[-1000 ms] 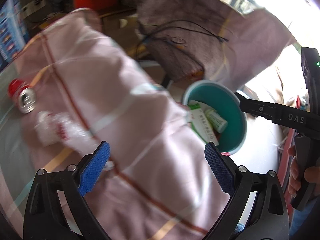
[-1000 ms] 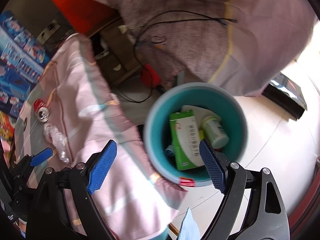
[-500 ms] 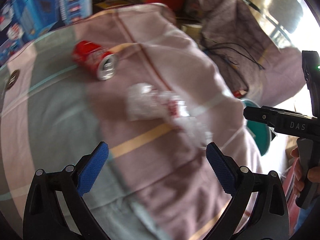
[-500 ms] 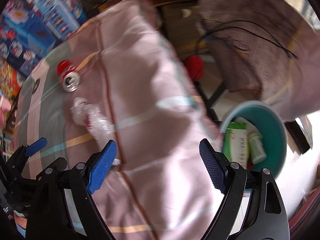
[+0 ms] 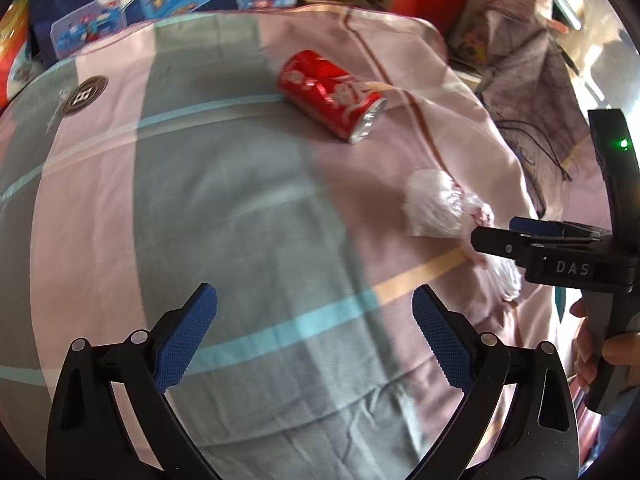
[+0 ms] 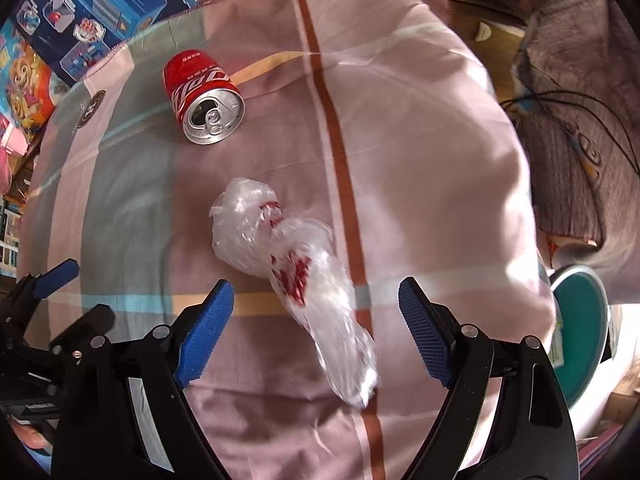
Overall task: Collect trash
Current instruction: 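Move both tools back over the bed toward the red can and plastic bag, then grasp the red Coca-Cola can with the left tool while the right tool grasps the clear plastic bag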
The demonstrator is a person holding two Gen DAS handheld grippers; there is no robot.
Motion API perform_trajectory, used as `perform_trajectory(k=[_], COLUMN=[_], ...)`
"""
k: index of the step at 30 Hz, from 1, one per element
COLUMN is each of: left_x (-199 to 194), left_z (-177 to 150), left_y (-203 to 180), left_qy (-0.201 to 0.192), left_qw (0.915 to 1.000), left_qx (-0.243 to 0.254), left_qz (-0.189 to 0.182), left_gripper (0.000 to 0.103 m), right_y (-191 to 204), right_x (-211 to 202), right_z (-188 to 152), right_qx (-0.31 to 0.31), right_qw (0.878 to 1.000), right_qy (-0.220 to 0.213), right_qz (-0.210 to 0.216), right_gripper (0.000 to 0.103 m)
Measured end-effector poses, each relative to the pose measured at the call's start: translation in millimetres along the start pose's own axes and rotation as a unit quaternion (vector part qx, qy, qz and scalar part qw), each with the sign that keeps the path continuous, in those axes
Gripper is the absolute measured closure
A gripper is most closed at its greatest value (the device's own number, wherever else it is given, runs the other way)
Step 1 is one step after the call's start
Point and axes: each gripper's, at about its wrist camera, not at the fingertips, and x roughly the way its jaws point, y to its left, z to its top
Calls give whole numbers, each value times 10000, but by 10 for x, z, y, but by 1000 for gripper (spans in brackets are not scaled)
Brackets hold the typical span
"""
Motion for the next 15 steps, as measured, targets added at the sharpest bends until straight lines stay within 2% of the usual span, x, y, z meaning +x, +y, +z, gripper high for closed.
perform_trajectory(k=[2, 4, 7, 8, 15], left_x=[12, 24, 54, 64, 158], left_z=[8, 22, 50, 57, 184], left_y=[73, 120, 168, 173, 116], left_qy=[-2, 6, 14, 19, 27], left_qw=[10000, 9999, 9999, 9999, 9998], left_qx=[-52, -102, -150, -156, -176], left_qz=[14, 10, 5, -4, -50], left_gripper=[5, 5, 5, 5, 5], right_y=[24, 48, 89, 107, -26], right_x=[62, 107, 187, 184, -62], right_z=[18, 15, 9, 16, 235], right_qx=[-23, -86, -201, -249, -64], right_qw=[10000, 9999, 9996, 9995, 9998], right_qy=[42, 78, 189, 170, -158], right_qz=[-21, -9, -69, -102, -111], right_gripper=[23, 32, 65, 72, 74])
